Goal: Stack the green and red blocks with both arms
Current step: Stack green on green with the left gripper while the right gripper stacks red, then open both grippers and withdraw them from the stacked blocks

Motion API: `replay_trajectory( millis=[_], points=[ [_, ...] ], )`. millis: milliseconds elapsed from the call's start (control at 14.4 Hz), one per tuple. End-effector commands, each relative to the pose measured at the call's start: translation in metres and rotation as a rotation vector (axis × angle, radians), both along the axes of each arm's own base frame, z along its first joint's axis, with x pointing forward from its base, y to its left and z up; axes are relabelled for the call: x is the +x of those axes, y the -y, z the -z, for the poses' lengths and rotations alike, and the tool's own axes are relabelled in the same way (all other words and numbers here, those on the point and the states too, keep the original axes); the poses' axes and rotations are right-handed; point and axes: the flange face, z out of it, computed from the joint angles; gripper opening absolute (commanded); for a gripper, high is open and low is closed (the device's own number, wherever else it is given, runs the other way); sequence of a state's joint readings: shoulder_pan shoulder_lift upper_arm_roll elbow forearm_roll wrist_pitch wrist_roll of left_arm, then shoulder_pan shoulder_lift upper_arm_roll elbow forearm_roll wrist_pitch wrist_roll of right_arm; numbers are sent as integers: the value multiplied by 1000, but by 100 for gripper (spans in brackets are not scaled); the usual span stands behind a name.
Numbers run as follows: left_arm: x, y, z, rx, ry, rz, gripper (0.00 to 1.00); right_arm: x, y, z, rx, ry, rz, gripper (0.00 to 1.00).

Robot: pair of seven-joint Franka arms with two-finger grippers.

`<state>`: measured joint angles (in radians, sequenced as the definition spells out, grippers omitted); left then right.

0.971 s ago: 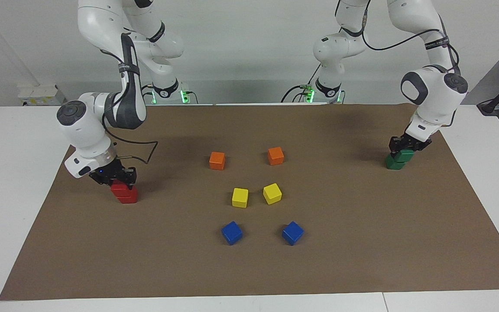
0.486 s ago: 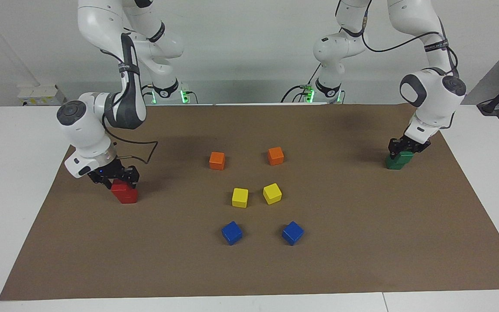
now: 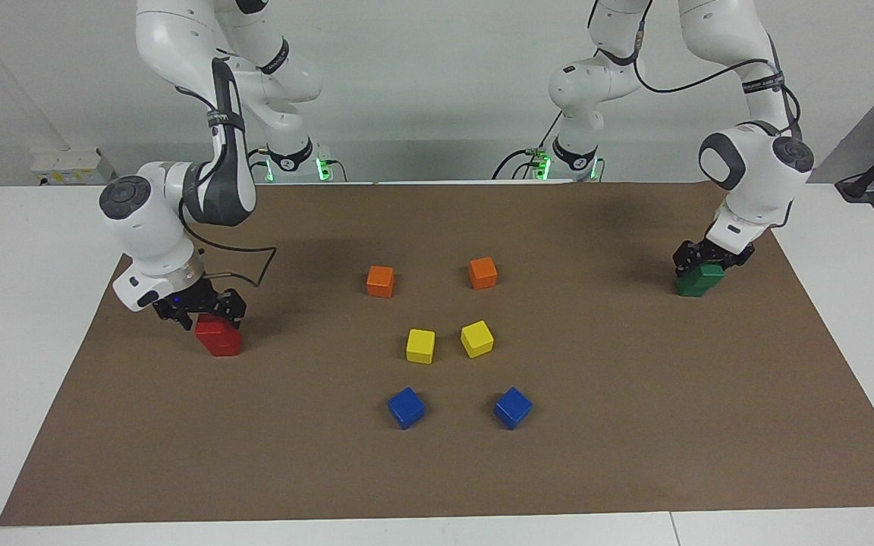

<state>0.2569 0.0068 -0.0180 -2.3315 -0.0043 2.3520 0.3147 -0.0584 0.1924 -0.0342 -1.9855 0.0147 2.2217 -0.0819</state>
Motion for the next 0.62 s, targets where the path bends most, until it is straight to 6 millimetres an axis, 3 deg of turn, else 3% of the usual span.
replay_trajectory(
  millis=[0, 139, 208, 347, 555],
  points=[
    [7, -1, -22, 0, -33, 20, 100, -1, -6, -75, 19, -28, -18, 100],
    [19, 1, -57, -5, -62, 28, 100, -11, -13, -129, 21, -13, -32, 100],
    [26, 1, -78, -7, -72, 31, 100, -19, -25, -148, 22, -17, -53, 100],
    [35, 1, -115, -5, -75, 75, 100, -39, -29, -189, 22, -25, -60, 100],
    [22, 12, -168, 18, -6, 119, 100, -51, -28, -239, 25, -74, -65, 100]
  ],
)
